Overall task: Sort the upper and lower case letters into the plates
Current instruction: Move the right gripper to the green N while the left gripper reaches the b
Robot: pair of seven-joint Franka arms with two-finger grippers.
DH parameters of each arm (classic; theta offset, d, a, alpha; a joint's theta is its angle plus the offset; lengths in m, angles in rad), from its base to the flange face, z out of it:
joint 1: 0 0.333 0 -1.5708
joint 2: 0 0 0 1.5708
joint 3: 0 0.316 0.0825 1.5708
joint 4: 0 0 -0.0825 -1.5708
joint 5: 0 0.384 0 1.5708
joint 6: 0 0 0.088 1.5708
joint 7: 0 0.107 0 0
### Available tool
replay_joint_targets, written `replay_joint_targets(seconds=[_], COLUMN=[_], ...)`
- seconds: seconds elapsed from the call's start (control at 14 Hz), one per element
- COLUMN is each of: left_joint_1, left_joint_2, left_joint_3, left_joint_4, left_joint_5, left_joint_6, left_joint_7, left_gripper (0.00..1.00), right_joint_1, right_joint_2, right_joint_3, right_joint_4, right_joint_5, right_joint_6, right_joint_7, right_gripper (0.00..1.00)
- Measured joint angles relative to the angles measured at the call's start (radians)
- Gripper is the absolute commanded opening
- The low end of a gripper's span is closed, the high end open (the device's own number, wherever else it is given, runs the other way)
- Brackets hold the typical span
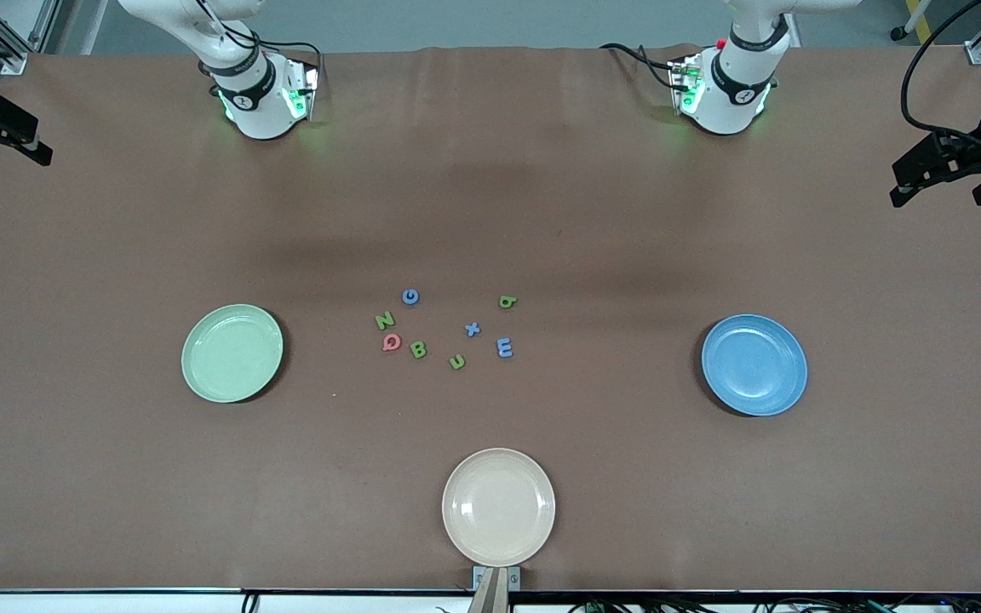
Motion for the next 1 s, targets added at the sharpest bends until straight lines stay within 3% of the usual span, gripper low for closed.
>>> replay_joint_targets(seconds=[0.5,0.64,1.0], left_joint_1=[-0.011,-0.029,-0.056], left_joint_2=[0.044,0.108,0.293], left_joint_3=[-0.008,-0.044,-0.226], left_joint_4=[0.011,0.012,0.015], left_joint_5=[0.0,-0.001,-0.001], left_joint_6=[0.0,0.009,0.127], left_joint_7=[-0.025,-0.162,-0.666], left_gripper=[1.0,1.0,1.0], right_joint_1=[-0.003,-0.016,-0.037], right_joint_2=[0.001,0.017,0.162], right_joint_3=[-0.001,-0.002,-0.004], right_joint_4=[-0.001,-0.01,-0.029], right_joint_5=[0.0,0.0,-0.002], right_joint_6=[-0.001,0.0,0.09], right_joint_7=[0.003,0.006,-0.002], right_gripper=[1.0,1.0,1.0])
